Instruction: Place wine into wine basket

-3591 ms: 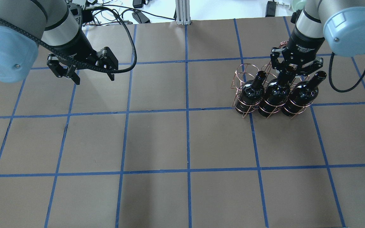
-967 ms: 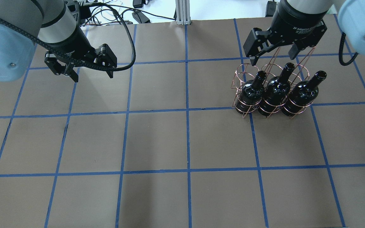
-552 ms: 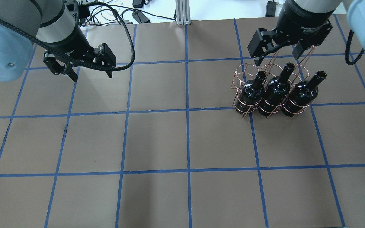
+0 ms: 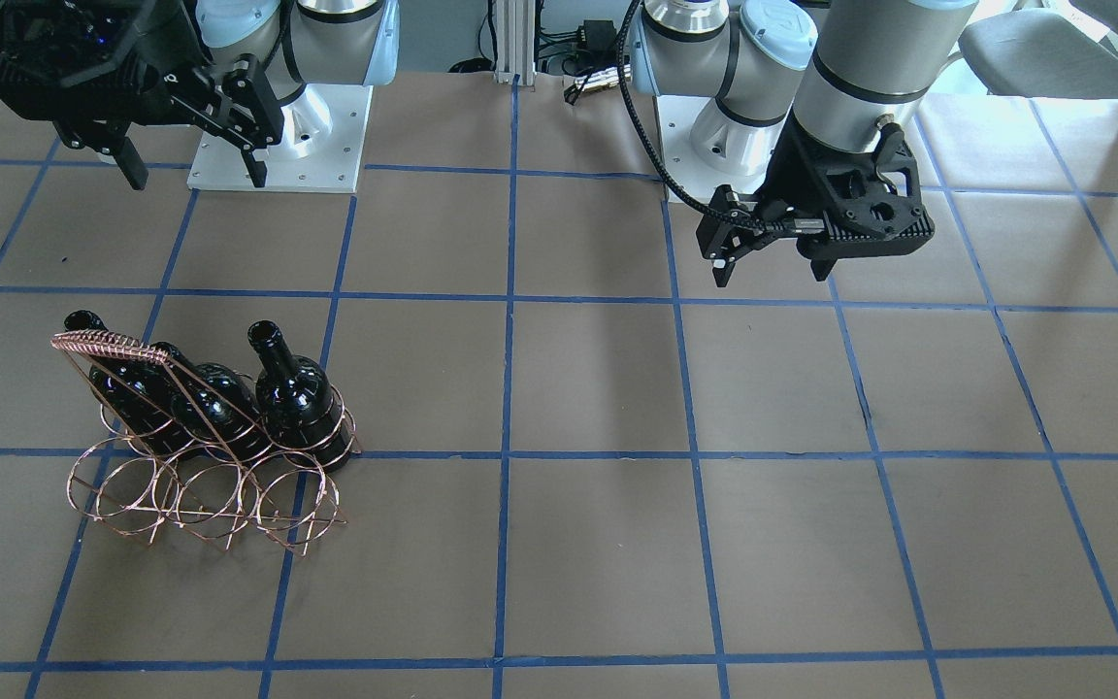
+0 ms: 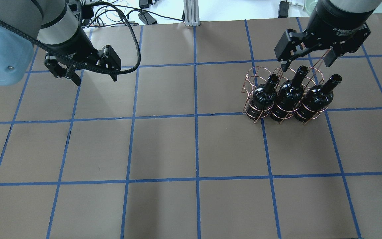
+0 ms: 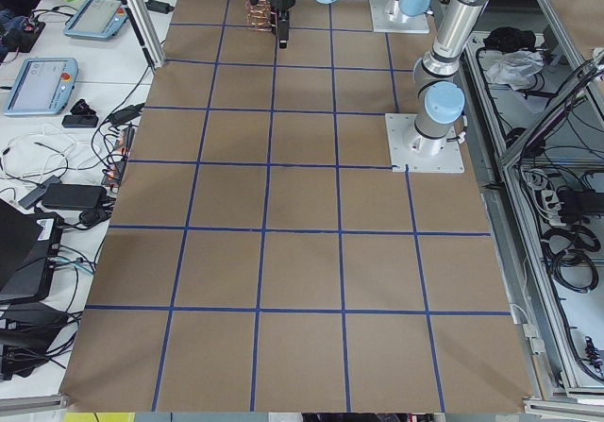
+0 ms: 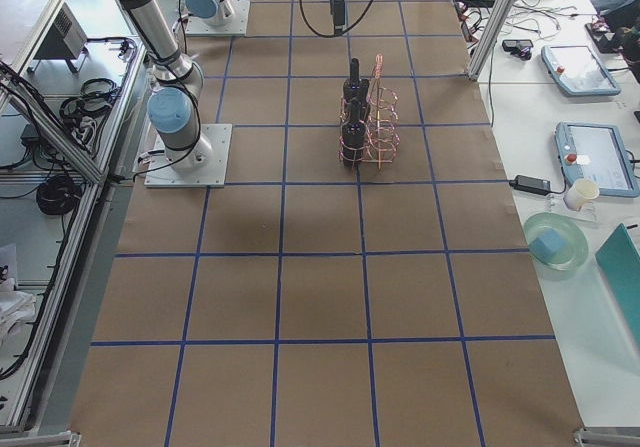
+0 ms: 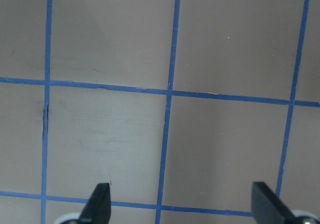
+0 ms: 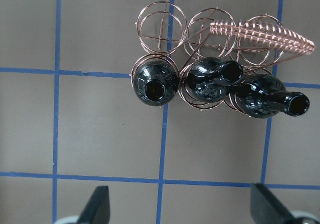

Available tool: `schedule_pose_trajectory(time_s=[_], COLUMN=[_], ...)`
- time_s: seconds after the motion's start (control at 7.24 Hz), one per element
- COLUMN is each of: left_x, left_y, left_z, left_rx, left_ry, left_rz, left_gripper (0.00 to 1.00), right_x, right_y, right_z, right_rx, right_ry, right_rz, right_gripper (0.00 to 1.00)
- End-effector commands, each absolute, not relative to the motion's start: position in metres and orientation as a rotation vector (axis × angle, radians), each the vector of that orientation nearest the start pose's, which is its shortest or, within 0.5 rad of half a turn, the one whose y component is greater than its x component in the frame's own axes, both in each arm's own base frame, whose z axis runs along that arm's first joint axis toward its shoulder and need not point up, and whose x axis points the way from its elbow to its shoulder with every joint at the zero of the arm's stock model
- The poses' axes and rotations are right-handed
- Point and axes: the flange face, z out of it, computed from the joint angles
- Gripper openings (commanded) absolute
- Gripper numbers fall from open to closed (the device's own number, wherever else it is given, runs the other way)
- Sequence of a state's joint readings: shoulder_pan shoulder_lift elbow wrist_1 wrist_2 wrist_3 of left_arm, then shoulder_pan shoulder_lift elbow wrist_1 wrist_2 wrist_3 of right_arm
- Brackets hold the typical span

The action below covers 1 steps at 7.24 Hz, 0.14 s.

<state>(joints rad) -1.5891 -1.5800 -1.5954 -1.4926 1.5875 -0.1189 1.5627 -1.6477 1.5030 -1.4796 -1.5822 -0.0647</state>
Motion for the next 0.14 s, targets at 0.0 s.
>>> schedule_pose_trajectory(time_s=[0.0], left_x=[-0.1323], left_y=[-0.4992], left_z=[0.48], left_rx=[-0.183], left_ry=[3.12], left_rz=[-0.073], left_gripper=[1.0], right_x=[0.1252], right_y=[-0.4593], right_z=[0.5484], right_rx=[-0.077], right_ry=[3.152], right_rz=[-0.077], right_gripper=[1.0])
